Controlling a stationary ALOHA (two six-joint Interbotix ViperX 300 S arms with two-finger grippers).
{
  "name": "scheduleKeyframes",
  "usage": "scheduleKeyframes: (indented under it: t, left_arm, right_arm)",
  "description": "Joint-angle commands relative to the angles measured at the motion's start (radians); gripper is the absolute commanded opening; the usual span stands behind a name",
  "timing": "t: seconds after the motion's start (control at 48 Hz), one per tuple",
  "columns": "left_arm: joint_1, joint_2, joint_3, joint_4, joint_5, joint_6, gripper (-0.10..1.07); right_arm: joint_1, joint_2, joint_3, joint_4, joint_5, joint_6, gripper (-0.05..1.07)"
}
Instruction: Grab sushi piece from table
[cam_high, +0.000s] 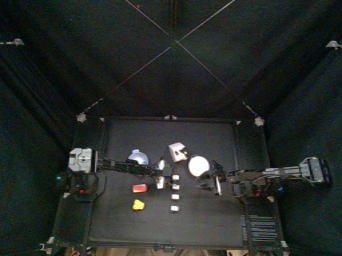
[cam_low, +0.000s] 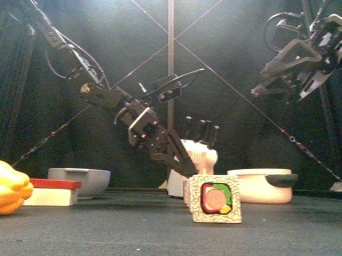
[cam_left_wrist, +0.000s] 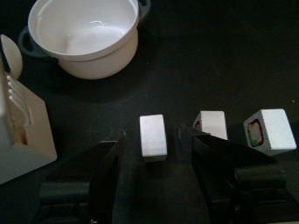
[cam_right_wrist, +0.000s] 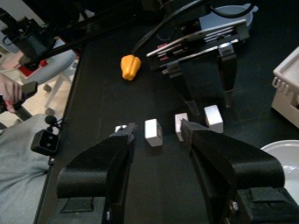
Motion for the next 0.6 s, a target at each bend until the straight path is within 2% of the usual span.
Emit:
scheduleKeyframes:
  t: [0.0, 0.583]
  left_arm:
    - [0.003, 0.002, -0.009, -0.002, -0.003, 0.0, 0.88]
    - [-0.002, 0.025, -0.009, -0.002, -0.003, 0.002, 0.86]
  right_arm:
    - [0.002, -0.005, -0.006, 0.002, -0.003, 0.002, 0.81]
    - [0.0, 0.011, -0.005, 0.003, -0.009, 0.0, 0.81]
